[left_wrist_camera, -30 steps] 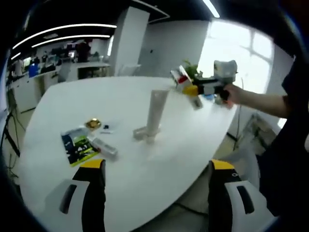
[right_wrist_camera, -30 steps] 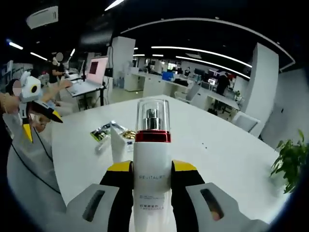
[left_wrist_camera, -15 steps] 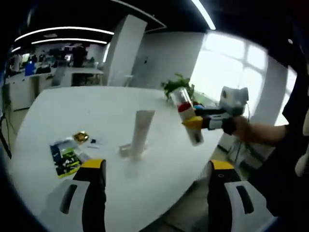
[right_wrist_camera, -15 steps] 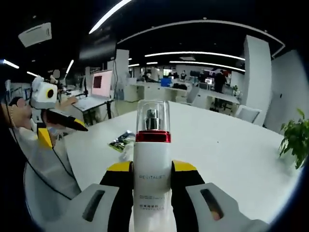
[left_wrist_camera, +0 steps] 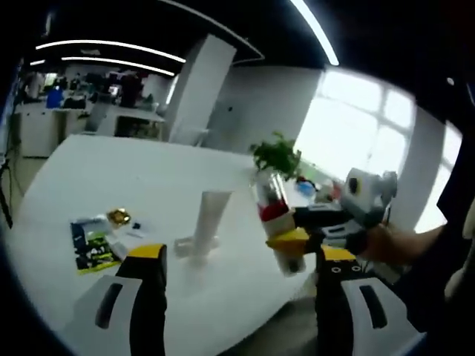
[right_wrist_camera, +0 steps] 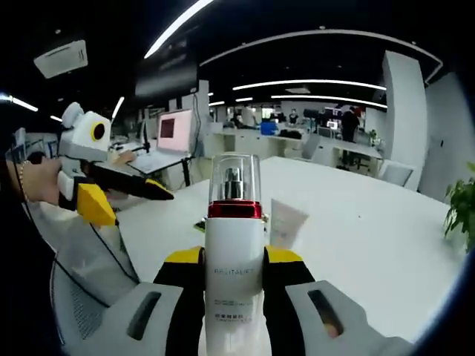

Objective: Arrange the skincare products in the storage area until every visible bottle or jar stands upright without overlapping.

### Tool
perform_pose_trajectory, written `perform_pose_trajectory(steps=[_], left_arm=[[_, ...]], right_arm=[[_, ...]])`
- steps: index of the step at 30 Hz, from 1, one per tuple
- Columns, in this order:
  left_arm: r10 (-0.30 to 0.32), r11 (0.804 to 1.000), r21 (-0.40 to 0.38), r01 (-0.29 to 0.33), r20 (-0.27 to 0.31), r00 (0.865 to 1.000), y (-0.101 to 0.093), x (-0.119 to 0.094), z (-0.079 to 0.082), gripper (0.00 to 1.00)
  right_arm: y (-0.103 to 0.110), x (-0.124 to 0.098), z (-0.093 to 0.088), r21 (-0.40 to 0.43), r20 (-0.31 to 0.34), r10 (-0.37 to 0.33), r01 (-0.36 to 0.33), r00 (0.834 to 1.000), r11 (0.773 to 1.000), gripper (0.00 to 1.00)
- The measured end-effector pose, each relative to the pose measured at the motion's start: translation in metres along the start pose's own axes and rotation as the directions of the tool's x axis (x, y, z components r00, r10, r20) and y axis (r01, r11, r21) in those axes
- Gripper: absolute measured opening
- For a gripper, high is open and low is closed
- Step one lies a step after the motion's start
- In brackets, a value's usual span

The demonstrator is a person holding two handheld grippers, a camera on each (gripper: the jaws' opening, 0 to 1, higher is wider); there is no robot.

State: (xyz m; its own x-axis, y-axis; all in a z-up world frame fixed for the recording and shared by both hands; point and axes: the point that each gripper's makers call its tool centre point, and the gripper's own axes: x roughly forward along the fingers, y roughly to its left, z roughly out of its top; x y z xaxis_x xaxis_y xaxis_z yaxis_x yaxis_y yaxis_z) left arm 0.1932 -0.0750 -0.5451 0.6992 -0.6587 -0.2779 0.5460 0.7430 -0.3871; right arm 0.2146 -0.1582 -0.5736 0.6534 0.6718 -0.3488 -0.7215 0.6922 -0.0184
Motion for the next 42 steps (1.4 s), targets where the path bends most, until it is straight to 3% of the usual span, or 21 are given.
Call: perform_pose_trajectory(steps=[5,15,27,42], left_arm=[[0.013,0.999,-0.037,-0.011,0.057,0.998,-0.01,0.004,0.014,0.75],[0.003,0.999,-0.044,0.0,0.078,0.997,-0.028,0.013,0.018,0.72],[0.032,0.997,-0.078,-0.024,0.108,0.994,-0.026,0.018,0.025,0.66],[0.06,0.992,-0.117,-0.047,0.111,0.992,-0.019,0.02,0.022,0.58]], right_arm=[[0.029,0.01,0.004,-0.031,0.001,0.061,-0.061,0.998,0.998,0.29],[0.058,0.018,0.023,-0.072,0.034,0.111,-0.108,0.993,0.991,0.29],[0.071,0.019,0.027,-0.076,0.048,0.149,-0.145,0.988,0.987,0.29],[0.071,0.023,0.039,-0.062,0.088,0.154,-0.149,0.984,0.987,0.29]])
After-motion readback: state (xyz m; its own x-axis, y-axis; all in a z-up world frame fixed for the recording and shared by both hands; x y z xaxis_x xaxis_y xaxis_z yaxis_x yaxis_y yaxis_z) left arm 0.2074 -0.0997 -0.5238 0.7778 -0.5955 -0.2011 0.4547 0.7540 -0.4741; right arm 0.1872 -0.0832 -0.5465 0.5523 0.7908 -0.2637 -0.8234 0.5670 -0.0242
